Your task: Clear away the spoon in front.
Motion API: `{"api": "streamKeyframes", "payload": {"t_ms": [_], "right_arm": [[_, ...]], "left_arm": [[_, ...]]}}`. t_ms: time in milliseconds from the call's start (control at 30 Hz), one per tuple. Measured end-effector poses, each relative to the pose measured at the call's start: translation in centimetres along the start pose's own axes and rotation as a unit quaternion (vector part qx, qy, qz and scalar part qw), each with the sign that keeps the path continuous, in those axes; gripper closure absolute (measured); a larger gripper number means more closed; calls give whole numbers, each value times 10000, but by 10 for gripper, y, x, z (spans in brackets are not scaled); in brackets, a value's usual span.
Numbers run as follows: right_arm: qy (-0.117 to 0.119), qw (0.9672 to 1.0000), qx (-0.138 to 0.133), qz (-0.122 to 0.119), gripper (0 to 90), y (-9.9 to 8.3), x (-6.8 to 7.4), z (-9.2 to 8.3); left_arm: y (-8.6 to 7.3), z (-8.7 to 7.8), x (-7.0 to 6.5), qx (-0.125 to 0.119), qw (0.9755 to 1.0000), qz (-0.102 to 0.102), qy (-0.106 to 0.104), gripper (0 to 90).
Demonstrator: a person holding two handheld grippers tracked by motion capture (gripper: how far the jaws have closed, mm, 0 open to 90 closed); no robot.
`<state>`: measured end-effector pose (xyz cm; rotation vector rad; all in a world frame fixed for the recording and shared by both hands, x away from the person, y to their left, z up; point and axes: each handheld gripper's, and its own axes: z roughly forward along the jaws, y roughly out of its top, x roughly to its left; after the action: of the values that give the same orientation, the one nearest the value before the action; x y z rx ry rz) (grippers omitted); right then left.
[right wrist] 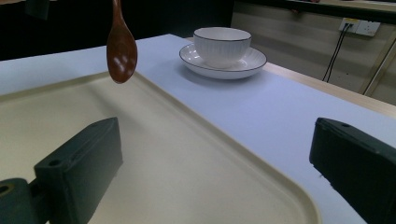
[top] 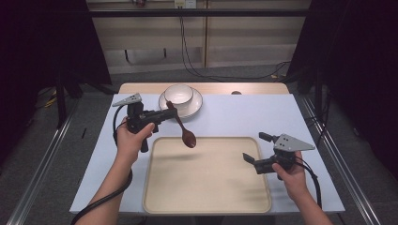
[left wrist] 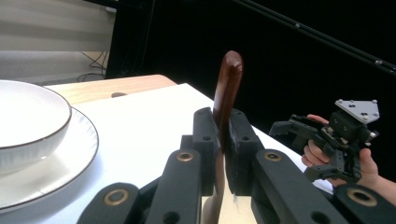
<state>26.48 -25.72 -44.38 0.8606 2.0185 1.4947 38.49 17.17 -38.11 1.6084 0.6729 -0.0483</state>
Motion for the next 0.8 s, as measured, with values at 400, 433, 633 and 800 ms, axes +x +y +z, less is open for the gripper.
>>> {"api": "streamKeyframes", "payload": {"t_ms": [400, 433, 633, 800], "right_arm": [[84, 10000, 16, -38, 23, 1, 1, 0], [88, 10000, 16, -45, 22, 0, 1, 0], [47, 10000, -3, -23, 23, 0, 2, 1], [67, 10000, -9, -23, 23, 0, 2, 2]], "left_arm": [[-8, -2, -12, 35, 9996, -64, -267, 841], [-9, -2, -14, 67, 9996, -40, -279, 841], [-14, 2, -19, 167, 9993, -53, -324, 841], [-18, 5, -23, 262, 9987, -24, -426, 840]]}}
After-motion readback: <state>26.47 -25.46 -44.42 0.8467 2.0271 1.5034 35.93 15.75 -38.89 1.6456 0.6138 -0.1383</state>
